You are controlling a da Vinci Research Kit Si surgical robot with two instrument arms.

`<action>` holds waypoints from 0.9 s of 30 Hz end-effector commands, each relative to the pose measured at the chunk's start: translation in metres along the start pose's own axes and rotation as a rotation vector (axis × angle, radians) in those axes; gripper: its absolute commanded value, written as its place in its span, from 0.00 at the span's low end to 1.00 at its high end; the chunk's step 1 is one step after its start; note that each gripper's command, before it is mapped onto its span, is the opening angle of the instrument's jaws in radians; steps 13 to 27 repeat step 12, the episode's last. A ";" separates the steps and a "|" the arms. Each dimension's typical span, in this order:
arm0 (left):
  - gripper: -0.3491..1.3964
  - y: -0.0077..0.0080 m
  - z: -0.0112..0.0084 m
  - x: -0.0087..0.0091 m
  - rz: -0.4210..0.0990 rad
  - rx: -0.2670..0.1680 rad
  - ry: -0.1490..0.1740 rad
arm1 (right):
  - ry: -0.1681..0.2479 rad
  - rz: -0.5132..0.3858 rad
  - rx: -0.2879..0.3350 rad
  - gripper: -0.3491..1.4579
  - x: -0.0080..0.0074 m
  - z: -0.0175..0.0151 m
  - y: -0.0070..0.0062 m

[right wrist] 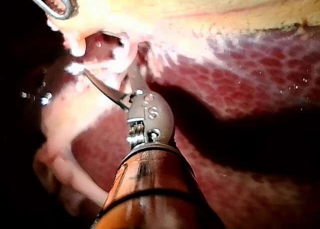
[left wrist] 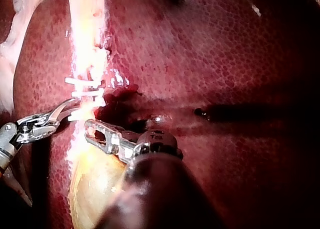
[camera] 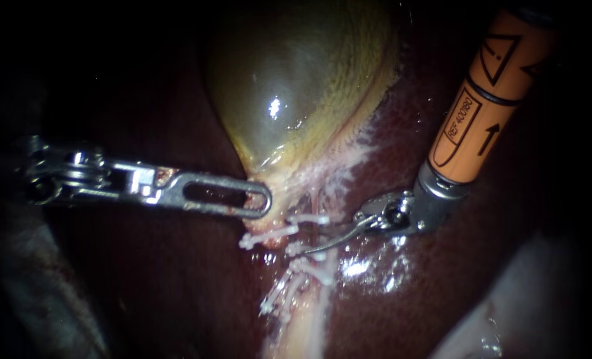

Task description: Go to the cutting position right tube

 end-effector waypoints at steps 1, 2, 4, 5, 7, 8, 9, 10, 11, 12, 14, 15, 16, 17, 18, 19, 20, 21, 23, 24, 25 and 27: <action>0.00 0.0000 0.0000 0.0000 0.000 0.000 0.000 | 0.000 0.000 0.000 0.70 0.0000 0.0000 0.0000; 0.00 0.0000 0.0000 0.0000 0.000 0.000 0.000 | 0.000 0.000 0.000 0.70 0.0000 0.0000 0.0000; 0.00 0.0000 0.0000 0.0000 0.000 0.000 0.000 | 0.000 0.000 0.000 0.70 0.0000 0.0000 0.0000; 0.00 0.0000 0.0000 0.0000 0.000 0.000 0.000 | 0.000 0.000 0.000 0.70 0.0000 0.0000 0.0000; 0.00 0.0000 0.0000 0.0000 0.000 0.000 0.000 | 0.000 0.000 0.000 0.70 0.0000 0.0000 0.0000; 0.00 0.0000 0.0000 0.0000 0.000 0.000 0.000 | 0.000 0.000 0.000 0.70 0.0000 0.0000 0.0000; 0.00 0.0000 0.0000 0.0000 0.000 0.000 0.000 | 0.000 0.000 0.000 0.70 0.0000 0.0000 0.0000; 0.00 0.0000 0.0000 0.0000 0.000 0.000 0.000 | 0.000 0.000 0.000 0.70 0.0000 0.0000 0.0000; 0.00 0.0000 0.0000 0.0000 0.000 0.000 0.000 | 0.000 0.000 0.000 0.70 0.0000 0.0000 0.0000; 0.00 0.0000 0.0000 0.0000 0.000 0.000 0.000 | 0.000 0.000 0.000 0.70 0.0000 -0.0001 0.0000; 0.00 0.0000 0.0000 0.0000 0.000 0.000 0.000 | 0.000 0.000 0.000 0.70 0.0000 -0.0001 0.0000; 0.00 0.0000 0.0000 0.0000 0.000 0.000 0.000 | 0.000 0.000 0.000 0.70 0.0000 -0.0001 0.0000; 0.00 0.0000 0.0000 0.0000 0.000 0.000 0.000 | 0.000 0.000 0.000 0.70 0.0000 -0.0001 0.0000; 0.00 0.0000 0.0000 0.0000 0.000 0.000 0.000 | 0.000 0.000 0.000 0.70 0.0000 -0.0001 0.0000; 0.00 0.0000 0.0000 0.0000 0.000 0.000 0.000 | 0.000 0.000 0.000 0.70 0.0000 -0.0001 0.0000; 0.00 0.0000 0.0000 0.0000 0.000 0.000 0.000 | 0.000 0.000 0.000 0.70 0.0000 -0.0001 0.0000; 0.00 0.0000 0.0000 0.0000 0.000 0.000 0.000 | 0.000 0.000 0.000 0.70 0.0000 -0.0001 0.0000; 0.00 0.0000 0.0000 0.0000 0.000 0.000 0.000 | 0.000 0.000 0.000 0.70 0.0000 -0.0001 0.0000; 0.00 0.0000 0.0000 0.0000 0.000 0.000 0.000 | 0.000 0.000 0.000 0.70 0.0000 -0.0001 0.0000; 0.00 0.0000 0.0000 0.0000 0.000 0.000 0.000 | 0.000 0.000 0.000 0.70 0.0000 -0.0001 0.0000; 0.00 0.0000 0.0000 0.0000 0.000 0.000 0.000 | 0.000 0.000 0.000 0.70 0.0000 -0.0001 0.0000; 0.00 0.0000 0.0000 0.0000 0.000 0.000 0.000 | 0.000 0.000 0.000 0.70 0.0000 -0.0001 0.0000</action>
